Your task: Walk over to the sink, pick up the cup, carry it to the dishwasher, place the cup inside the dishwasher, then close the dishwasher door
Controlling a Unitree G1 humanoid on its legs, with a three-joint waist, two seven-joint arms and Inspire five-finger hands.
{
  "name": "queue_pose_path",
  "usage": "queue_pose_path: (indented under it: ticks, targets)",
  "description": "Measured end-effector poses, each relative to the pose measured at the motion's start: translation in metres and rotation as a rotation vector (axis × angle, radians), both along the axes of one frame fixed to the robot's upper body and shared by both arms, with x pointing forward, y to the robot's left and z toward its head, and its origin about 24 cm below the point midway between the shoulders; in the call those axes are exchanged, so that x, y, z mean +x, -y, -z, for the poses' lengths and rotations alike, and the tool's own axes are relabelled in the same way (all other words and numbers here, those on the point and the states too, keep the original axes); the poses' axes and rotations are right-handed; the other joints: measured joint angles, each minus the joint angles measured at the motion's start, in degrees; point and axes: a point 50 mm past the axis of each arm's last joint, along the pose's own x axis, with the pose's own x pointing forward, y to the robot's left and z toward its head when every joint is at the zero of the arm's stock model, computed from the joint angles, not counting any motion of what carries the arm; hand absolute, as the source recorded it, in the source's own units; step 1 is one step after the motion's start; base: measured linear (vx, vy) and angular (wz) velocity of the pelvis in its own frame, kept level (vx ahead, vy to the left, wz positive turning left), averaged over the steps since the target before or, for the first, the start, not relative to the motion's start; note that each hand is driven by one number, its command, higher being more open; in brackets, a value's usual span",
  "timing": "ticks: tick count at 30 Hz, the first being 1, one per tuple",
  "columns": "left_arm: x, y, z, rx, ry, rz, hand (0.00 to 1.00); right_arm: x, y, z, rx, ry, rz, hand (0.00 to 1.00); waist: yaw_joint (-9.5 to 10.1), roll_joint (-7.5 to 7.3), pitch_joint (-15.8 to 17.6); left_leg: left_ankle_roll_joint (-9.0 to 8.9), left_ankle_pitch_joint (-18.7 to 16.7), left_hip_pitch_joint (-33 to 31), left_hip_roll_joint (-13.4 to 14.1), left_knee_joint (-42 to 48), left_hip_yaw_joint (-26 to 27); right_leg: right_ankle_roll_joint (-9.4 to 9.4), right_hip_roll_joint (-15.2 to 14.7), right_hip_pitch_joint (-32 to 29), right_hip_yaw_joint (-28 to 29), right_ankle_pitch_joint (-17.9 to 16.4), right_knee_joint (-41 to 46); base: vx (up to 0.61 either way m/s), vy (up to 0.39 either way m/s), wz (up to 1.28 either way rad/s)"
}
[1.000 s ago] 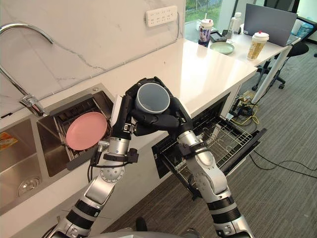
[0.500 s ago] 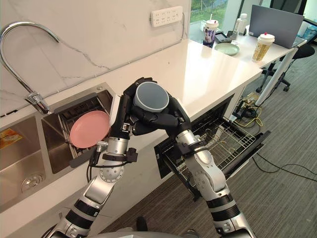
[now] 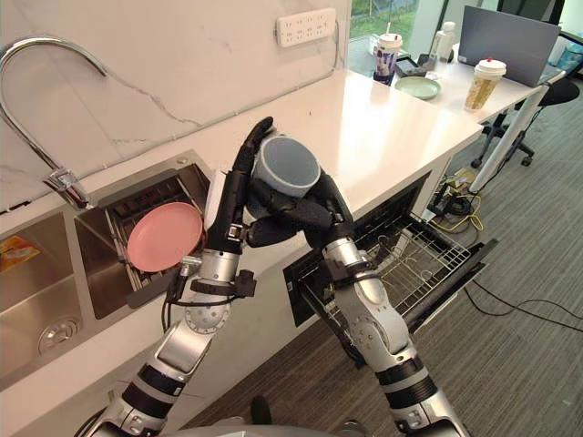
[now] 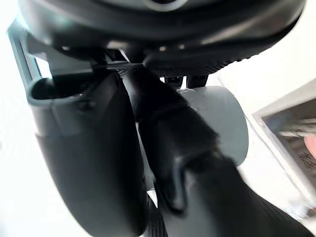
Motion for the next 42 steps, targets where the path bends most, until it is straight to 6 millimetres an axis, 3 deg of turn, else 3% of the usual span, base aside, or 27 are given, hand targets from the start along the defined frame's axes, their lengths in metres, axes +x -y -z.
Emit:
queue_pose_path:
  ticks: [6, 11, 19, 22, 26, 34, 41, 42]
  targets:
    - [-0.002, 0.004, 0.001, 0.004, 0.004, 0.021, 1.0, 0.001, 0.001, -0.003, 0.031, 0.004, 0.095, 0.0, -0.07, 0.0, 0.0, 0.0, 0.0, 0.0, 0.0, 0.0, 0.0, 0.0, 0.0, 0.0, 0.0, 0.0, 0.0, 0.0, 0.0, 0.0]
    - [-0.013, 0.018, 0.001, 0.047, 0.045, 0.096, 1.0, 0.005, 0.015, -0.008, 0.119, -0.002, 0.221, 0.0, 0.05, -0.02, 0.0, 0.01, 0.0, 0.0, 0.0, 0.0, 0.0, 0.01, 0.0, 0.0, 0.0, 0.0, 0.0, 0.0, 0.0, 0.0]
    - [-0.054, 0.037, -0.042, -0.06, 0.316, 0.327, 1.0, 0.01, 0.05, 0.005, 0.251, -0.115, 0.518, 0.0, -0.05, -0.04, 0.0, 0.01, 0.0, 0.1, 0.0, -0.4, 0.2, 0.06, 0.0, -0.1, 0.1, 0.0, 0.0, 0.0, 0.0, 0.0]
    - [-0.054, 0.035, -0.043, -0.087, 0.301, 0.337, 1.0, 0.007, 0.069, 0.003, 0.298, -0.102, 0.627, 0.0, -0.03, -0.04, 0.0, 0.01, 0.0, 0.2, 0.0, -0.4, 0.2, 0.06, 0.0, 0.0, 0.2, 0.0, 0.0, 0.0, 0.0, 0.0]
    - [-0.05, 0.025, -0.03, -0.206, 0.108, 0.423, 1.0, -0.002, 0.103, 0.002, 0.329, -0.061, 0.777, 0.0, -0.14, -0.07, 0.0, 0.01, 0.0, 0.2, 0.0, -0.4, 0.3, 0.1, 0.1, -0.1, 0.2, 0.0, 0.0, 0.0, 0.0, 0.0]
    - [-0.043, 0.014, 0.008, -0.426, -0.244, 0.571, 1.0, -0.028, 0.151, 0.013, 0.289, -0.052, 0.958, 0.0, -1.35, -0.19, 0.2, -0.02, 0.0, 0.0, 0.5, -0.3, 1.7, 0.04, 0.2, -1.2, 1.7, -0.1, 0.6, 0.0, 0.0, -0.08]
    - [-0.04, 0.02, 0.04, -0.467, -0.438, 0.631, 1.0, -0.041, 0.173, 0.029, 0.22, -0.073, 0.998, 0.0, -2.26, -0.13, 2.0, -0.32, -0.2, -1.6, 1.8, 1.9, 1.7, -0.9, 0.3, -3.3, 2.2, -1.9, 4.3, -0.02, -0.015, -0.02]
    - [-0.038, 0.023, 0.056, -0.449, -0.512, 0.616, 1.0, -0.044, 0.176, 0.034, 0.203, -0.088, 0.997, 0.0, -2.79, -0.15, 2.4, -0.44, -0.3, -2.0, 2.1, 2.1, 1.5, -1.04, 0.3, -3.6, 1.8, -2.8, 5.7, -0.05, -0.024, 0.11]
